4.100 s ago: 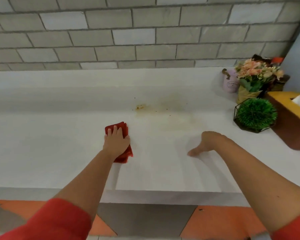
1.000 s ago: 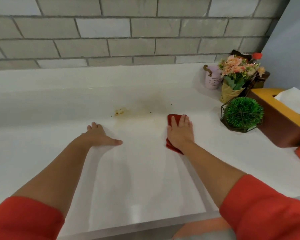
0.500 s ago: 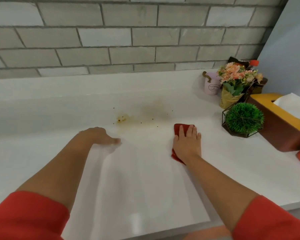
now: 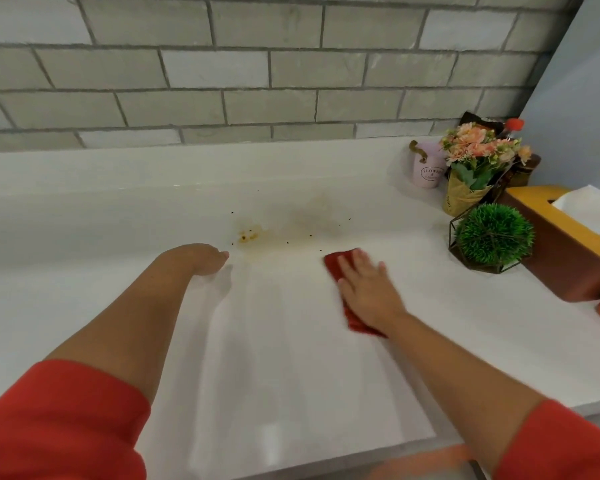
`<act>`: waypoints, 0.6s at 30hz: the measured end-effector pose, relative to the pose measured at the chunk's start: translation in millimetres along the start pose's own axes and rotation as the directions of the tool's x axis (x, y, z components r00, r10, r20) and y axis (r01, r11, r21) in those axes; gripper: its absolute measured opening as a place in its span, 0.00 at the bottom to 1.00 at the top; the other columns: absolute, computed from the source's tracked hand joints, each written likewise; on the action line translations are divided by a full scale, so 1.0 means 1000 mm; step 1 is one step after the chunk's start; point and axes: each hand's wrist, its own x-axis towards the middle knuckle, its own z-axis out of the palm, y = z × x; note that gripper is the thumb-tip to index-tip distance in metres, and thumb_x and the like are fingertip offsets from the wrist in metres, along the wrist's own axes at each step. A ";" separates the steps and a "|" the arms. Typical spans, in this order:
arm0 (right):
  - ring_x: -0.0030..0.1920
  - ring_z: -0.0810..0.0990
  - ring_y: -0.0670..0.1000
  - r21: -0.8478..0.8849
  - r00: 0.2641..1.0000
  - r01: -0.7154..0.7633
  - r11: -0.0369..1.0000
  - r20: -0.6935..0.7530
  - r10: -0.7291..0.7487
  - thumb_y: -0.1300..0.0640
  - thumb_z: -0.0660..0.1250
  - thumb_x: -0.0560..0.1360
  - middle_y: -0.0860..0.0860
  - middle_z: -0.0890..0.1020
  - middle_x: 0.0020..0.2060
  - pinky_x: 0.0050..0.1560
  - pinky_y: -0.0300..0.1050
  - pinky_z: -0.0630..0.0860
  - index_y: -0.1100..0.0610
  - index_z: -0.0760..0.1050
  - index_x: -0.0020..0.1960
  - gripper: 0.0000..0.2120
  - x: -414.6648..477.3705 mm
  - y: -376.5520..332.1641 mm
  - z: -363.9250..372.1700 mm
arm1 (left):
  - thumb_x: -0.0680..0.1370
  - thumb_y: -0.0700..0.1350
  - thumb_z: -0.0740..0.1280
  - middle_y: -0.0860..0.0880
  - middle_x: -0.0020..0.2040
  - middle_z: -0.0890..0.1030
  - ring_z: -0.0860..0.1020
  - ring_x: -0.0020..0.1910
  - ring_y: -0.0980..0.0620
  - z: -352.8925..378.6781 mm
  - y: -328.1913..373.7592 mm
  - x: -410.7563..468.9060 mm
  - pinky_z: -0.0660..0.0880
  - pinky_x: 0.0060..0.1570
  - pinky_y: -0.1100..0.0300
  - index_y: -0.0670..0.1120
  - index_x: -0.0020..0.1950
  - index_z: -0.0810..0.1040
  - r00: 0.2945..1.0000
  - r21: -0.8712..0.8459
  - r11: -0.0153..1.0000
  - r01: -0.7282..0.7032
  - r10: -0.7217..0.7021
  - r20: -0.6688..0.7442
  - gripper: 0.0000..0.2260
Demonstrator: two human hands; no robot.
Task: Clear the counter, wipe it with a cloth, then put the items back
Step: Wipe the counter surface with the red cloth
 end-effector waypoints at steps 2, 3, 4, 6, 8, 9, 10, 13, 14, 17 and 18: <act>0.77 0.45 0.56 -0.001 0.981 -0.191 0.982 -0.022 0.191 0.51 0.43 0.82 0.60 0.47 0.76 0.75 0.55 0.44 0.58 0.46 0.77 0.26 0.018 0.020 -0.003 | 0.83 0.55 0.44 0.43 0.74 0.63 0.61 0.73 0.44 0.003 -0.004 0.003 0.56 0.72 0.51 0.41 0.72 0.66 1.000 0.022 1.000 -0.001 0.001 -0.013 0.26; 0.77 0.45 0.58 0.004 0.960 -0.277 0.961 -0.033 0.277 0.51 0.43 0.82 0.62 0.47 0.76 0.76 0.55 0.44 0.59 0.45 0.77 0.26 0.027 0.020 -0.003 | 0.82 0.56 0.45 0.44 0.74 0.64 0.62 0.73 0.44 0.005 -0.006 0.004 0.57 0.72 0.49 0.42 0.71 0.67 1.000 0.030 1.000 0.009 -0.008 -0.024 0.26; 0.77 0.44 0.60 0.009 0.938 -0.344 0.939 -0.042 0.344 0.51 0.43 0.81 0.63 0.47 0.76 0.76 0.55 0.44 0.60 0.44 0.77 0.27 0.035 0.014 -0.002 | 0.82 0.57 0.45 0.44 0.73 0.65 0.63 0.72 0.44 0.007 -0.006 0.004 0.57 0.72 0.48 0.43 0.70 0.68 0.999 0.035 0.999 0.020 -0.019 -0.033 0.26; 0.76 0.44 0.62 0.030 0.934 -0.355 0.934 -0.033 0.356 0.52 0.44 0.81 0.65 0.46 0.75 0.76 0.55 0.43 0.62 0.44 0.77 0.27 0.044 -0.010 0.000 | 0.82 0.57 0.45 0.45 0.72 0.66 0.64 0.72 0.44 0.010 -0.005 0.004 0.57 0.71 0.48 0.44 0.70 0.69 0.999 0.045 0.998 0.033 -0.032 -0.037 0.26; 0.76 0.44 0.61 0.045 0.983 -0.174 0.984 -0.044 0.176 0.53 0.45 0.81 0.63 0.46 0.76 0.75 0.53 0.42 0.62 0.45 0.77 0.27 0.038 -0.040 0.004 | 0.82 0.56 0.45 0.45 0.72 0.67 0.64 0.71 0.45 0.010 -0.003 0.004 0.58 0.71 0.49 0.44 0.69 0.69 0.998 0.059 0.998 0.039 -0.037 -0.042 0.25; 0.77 0.43 0.59 0.050 0.998 -0.044 0.998 -0.040 0.046 0.53 0.45 0.81 0.62 0.46 0.76 0.75 0.51 0.41 0.61 0.45 0.77 0.26 0.028 -0.053 0.005 | 0.82 0.56 0.45 0.44 0.71 0.67 0.65 0.71 0.44 0.010 -0.002 0.004 0.58 0.71 0.48 0.43 0.69 0.69 0.998 0.054 0.998 0.043 -0.041 -0.043 0.25; 0.77 0.43 0.57 0.054 0.996 0.087 0.995 -0.031 -0.086 0.53 0.45 0.82 0.60 0.46 0.76 0.75 0.49 0.39 0.59 0.45 0.77 0.26 0.014 -0.061 0.006 | 0.81 0.57 0.46 0.44 0.71 0.68 0.65 0.71 0.44 0.009 -0.003 0.005 0.58 0.71 0.48 0.43 0.69 0.70 0.998 0.044 0.998 0.050 -0.048 -0.043 0.25; 0.77 0.45 0.49 0.119 0.945 0.327 0.938 -0.044 -0.324 0.53 0.46 0.82 0.52 0.48 0.77 0.75 0.44 0.39 0.55 0.48 0.77 0.24 -0.014 -0.049 0.007 | 0.81 0.59 0.47 0.45 0.71 0.68 0.65 0.71 0.43 0.008 -0.007 0.006 0.59 0.71 0.48 0.43 0.67 0.71 0.997 0.011 0.998 0.069 -0.069 -0.044 0.27; 0.77 0.46 0.47 0.136 0.947 0.322 0.937 -0.061 -0.317 0.54 0.47 0.82 0.50 0.49 0.77 0.75 0.44 0.41 0.54 0.49 0.77 0.24 -0.010 -0.035 0.005 | 0.80 0.60 0.48 0.45 0.71 0.69 0.65 0.70 0.43 0.007 -0.008 0.006 0.59 0.71 0.47 0.43 0.66 0.72 0.996 -0.003 0.997 0.073 -0.073 -0.053 0.27; 0.77 0.48 0.48 0.114 0.990 0.130 0.985 -0.076 -0.122 0.56 0.47 0.82 0.51 0.52 0.77 0.75 0.47 0.45 0.57 0.51 0.77 0.24 0.026 0.012 -0.004 | 0.80 0.61 0.48 0.45 0.69 0.71 0.67 0.69 0.44 0.007 -0.010 0.007 0.60 0.70 0.49 0.44 0.61 0.77 0.995 -0.035 0.997 0.075 -0.077 -0.066 0.27; 0.77 0.49 0.49 0.096 0.997 0.056 0.994 -0.065 -0.050 0.57 0.47 0.82 0.52 0.52 0.77 0.75 0.48 0.46 0.58 0.51 0.77 0.24 0.040 0.025 -0.009 | 0.80 0.61 0.48 0.45 0.67 0.72 0.68 0.68 0.44 0.007 -0.011 0.006 0.61 0.69 0.50 0.44 0.58 0.78 0.995 -0.050 0.996 0.078 -0.081 -0.064 0.27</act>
